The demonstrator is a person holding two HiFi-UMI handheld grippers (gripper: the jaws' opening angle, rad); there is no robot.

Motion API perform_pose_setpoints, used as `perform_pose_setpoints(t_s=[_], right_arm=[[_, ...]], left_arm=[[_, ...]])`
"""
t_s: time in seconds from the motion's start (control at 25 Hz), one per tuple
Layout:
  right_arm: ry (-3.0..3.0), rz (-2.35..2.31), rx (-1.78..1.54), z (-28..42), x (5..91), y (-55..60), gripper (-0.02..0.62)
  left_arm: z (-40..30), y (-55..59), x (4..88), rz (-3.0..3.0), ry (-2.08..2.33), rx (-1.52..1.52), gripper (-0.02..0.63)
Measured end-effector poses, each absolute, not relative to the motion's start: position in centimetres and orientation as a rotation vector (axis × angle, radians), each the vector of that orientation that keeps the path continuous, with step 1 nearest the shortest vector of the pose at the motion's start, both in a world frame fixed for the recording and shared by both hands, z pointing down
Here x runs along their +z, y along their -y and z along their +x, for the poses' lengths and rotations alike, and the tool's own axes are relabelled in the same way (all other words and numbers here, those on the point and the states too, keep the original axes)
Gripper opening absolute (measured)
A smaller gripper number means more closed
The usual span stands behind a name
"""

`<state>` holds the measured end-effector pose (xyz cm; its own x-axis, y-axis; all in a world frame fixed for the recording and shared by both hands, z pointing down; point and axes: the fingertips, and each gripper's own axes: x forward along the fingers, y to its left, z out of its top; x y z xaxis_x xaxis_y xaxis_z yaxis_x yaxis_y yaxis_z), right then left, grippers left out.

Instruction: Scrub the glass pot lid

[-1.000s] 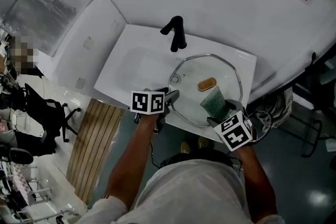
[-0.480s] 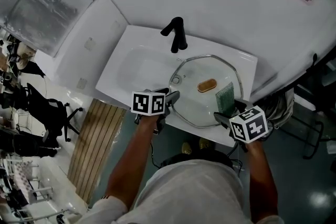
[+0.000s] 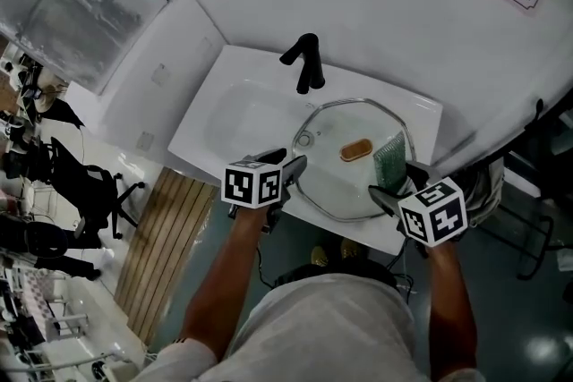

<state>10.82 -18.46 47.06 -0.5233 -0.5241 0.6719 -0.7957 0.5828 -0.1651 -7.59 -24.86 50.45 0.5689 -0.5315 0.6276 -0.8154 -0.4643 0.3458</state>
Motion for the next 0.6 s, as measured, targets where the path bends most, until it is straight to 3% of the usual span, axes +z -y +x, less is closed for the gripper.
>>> perform_pose_setpoints(t_s=[0.32,0.6], right_arm=[[2.357,1.069,0.459,9.5,41.9,20.5,0.348],[2.546,1.068,0.282,7.0,36.6,21.4,0.348]], left_arm=[[-5.2,24.8,43.0,2.414,1.099,0.357,0.225],[-3.6,23.7,36.8,2.629,1.139,0.185,0.140]])
